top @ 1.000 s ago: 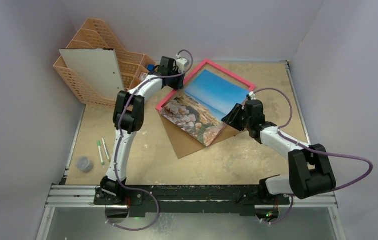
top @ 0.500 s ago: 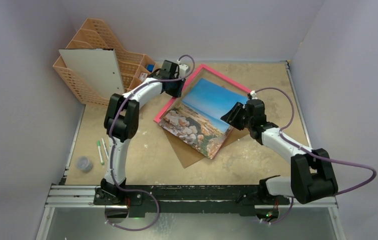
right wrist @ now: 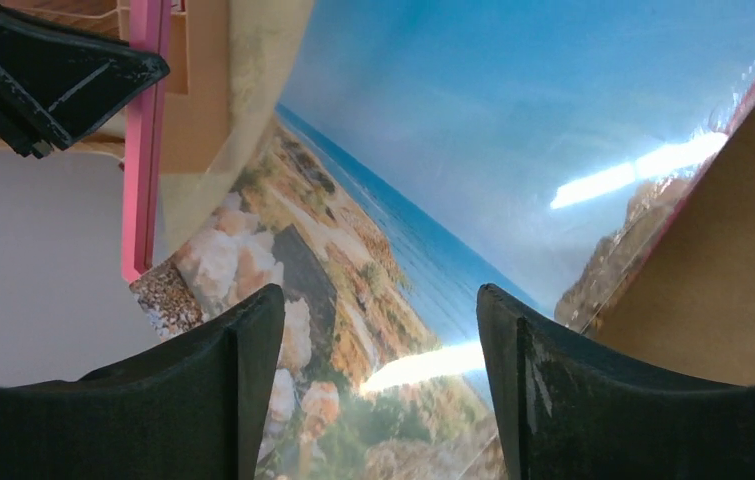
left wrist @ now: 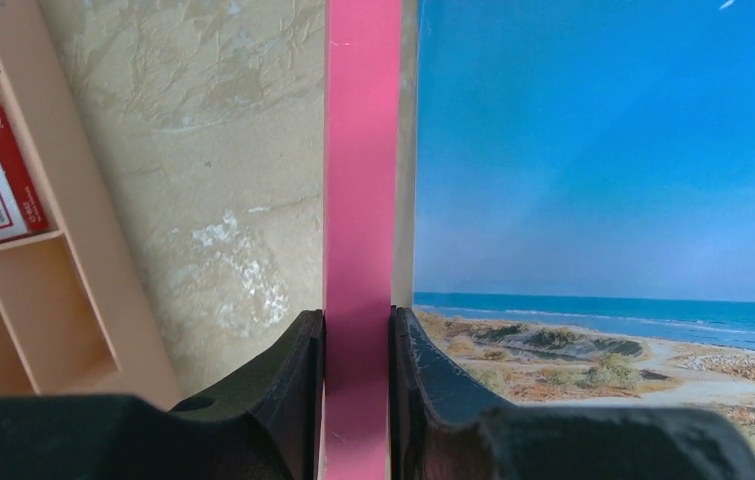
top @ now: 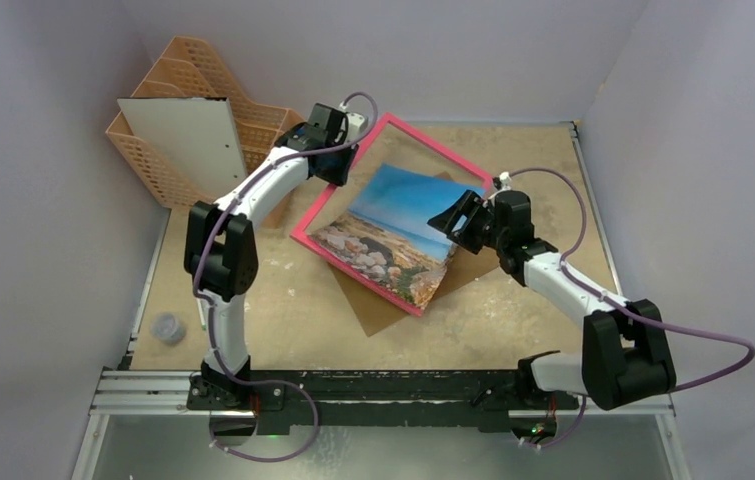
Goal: Put the photo into the frame
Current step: Turn over the photo frame at the center of the board.
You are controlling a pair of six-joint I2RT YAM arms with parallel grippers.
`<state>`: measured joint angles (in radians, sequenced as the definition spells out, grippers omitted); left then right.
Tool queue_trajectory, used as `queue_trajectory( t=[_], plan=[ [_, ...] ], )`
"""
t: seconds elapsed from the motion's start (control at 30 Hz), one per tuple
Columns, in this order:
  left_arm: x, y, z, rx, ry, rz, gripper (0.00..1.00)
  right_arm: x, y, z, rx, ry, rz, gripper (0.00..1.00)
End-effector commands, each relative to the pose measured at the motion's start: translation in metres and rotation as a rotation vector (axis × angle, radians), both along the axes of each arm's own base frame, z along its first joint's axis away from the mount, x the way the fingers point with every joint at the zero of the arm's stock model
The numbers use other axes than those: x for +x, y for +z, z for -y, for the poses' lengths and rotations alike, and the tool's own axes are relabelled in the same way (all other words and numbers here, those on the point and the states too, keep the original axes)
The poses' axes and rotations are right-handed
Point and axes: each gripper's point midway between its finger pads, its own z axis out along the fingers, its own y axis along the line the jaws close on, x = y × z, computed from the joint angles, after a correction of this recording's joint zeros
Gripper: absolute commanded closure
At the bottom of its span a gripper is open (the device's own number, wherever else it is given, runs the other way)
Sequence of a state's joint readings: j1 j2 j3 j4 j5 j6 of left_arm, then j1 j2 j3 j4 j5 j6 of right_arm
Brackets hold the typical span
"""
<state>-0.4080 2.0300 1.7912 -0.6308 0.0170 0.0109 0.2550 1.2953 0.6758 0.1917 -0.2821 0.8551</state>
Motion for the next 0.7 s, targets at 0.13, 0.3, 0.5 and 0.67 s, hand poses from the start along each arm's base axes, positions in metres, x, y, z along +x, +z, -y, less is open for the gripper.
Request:
queue_trajectory(
  t=[0.13, 0.3, 0.5, 0.67],
  plan=[
    [-0.023, 0.062, 0.002, -0.074, 0.018, 0.048, 1.00, 0.017, 0.054, -0.034, 0.153, 0.061, 0.124, 0.19],
    [-0.038, 0.064, -0.003, -0.077, 0.033, 0.022, 1.00, 0.023, 0.063, -0.042, 0.183, 0.058, 0.130, 0.19],
    [-0.061, 0.087, 0.012, -0.193, -0.039, 0.023, 1.00, 0.024, 0.058, -0.040, 0.166, 0.047, 0.110, 0.21],
    [-0.073, 0.104, 0.021, -0.272, -0.076, 0.028, 1.00, 0.022, 0.071, -0.035, 0.143, 0.034, 0.153, 0.21]
  ],
)
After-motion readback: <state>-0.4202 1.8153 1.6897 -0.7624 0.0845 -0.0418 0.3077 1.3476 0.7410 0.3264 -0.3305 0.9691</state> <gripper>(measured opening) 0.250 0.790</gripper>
